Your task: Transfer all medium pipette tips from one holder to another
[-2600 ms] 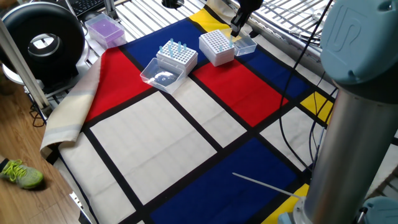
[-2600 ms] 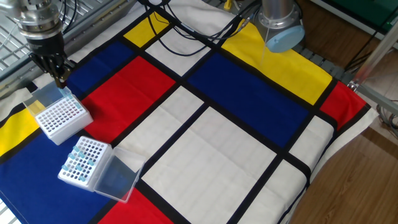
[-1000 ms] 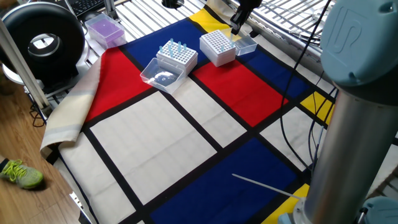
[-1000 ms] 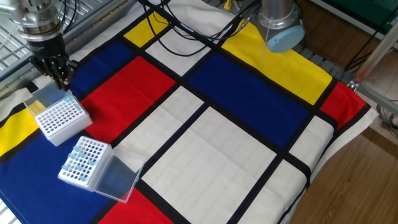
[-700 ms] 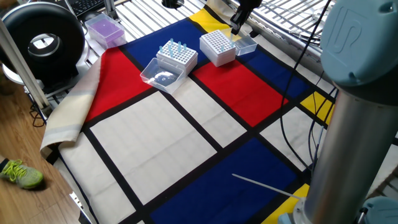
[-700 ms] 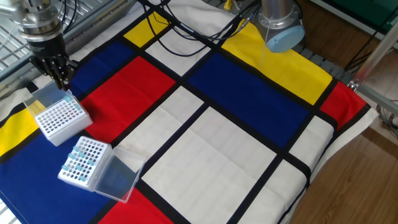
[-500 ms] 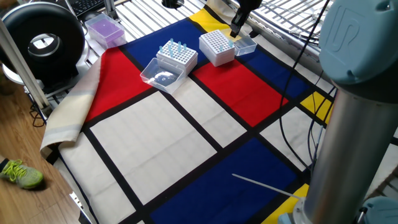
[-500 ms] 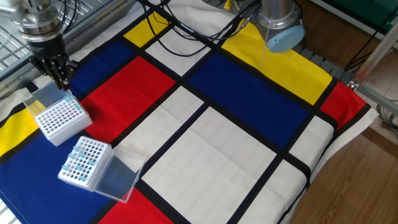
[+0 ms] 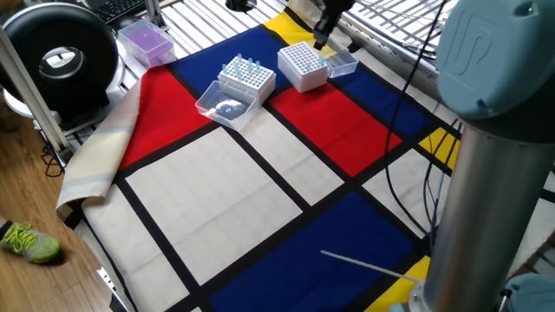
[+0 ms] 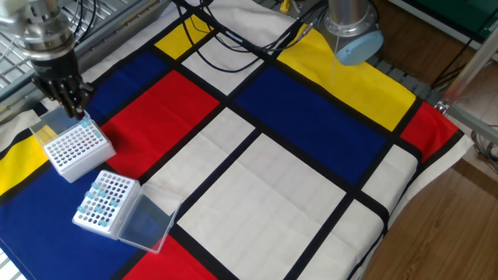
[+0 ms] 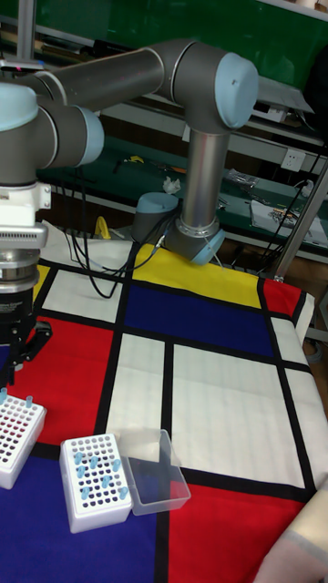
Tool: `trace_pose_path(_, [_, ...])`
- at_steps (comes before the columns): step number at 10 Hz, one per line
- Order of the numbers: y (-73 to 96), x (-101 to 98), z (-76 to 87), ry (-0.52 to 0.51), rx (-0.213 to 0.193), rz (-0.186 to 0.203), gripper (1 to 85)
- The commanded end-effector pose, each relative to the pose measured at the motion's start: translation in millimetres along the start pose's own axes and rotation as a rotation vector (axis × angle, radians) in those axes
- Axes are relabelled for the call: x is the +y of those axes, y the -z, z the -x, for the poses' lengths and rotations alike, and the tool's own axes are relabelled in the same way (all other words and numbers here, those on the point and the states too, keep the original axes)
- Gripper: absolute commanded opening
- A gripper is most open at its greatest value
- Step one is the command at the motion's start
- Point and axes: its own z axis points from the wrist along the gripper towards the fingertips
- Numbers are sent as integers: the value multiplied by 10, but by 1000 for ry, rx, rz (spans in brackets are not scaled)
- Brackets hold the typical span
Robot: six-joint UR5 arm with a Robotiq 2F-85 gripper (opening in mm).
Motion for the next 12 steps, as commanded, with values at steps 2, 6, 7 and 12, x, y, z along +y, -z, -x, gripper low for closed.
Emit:
trace_pose_path(2, [-21,303,435,-54,3,-16,230])
trace_pose_path(6, [-50,638,753,-112,-3,-20,217])
trace_pose_path(7, [-78,674,803,-116,-10,-25,213])
trace_pose_path(12, [-212,843,973,-121,-33,-8,257])
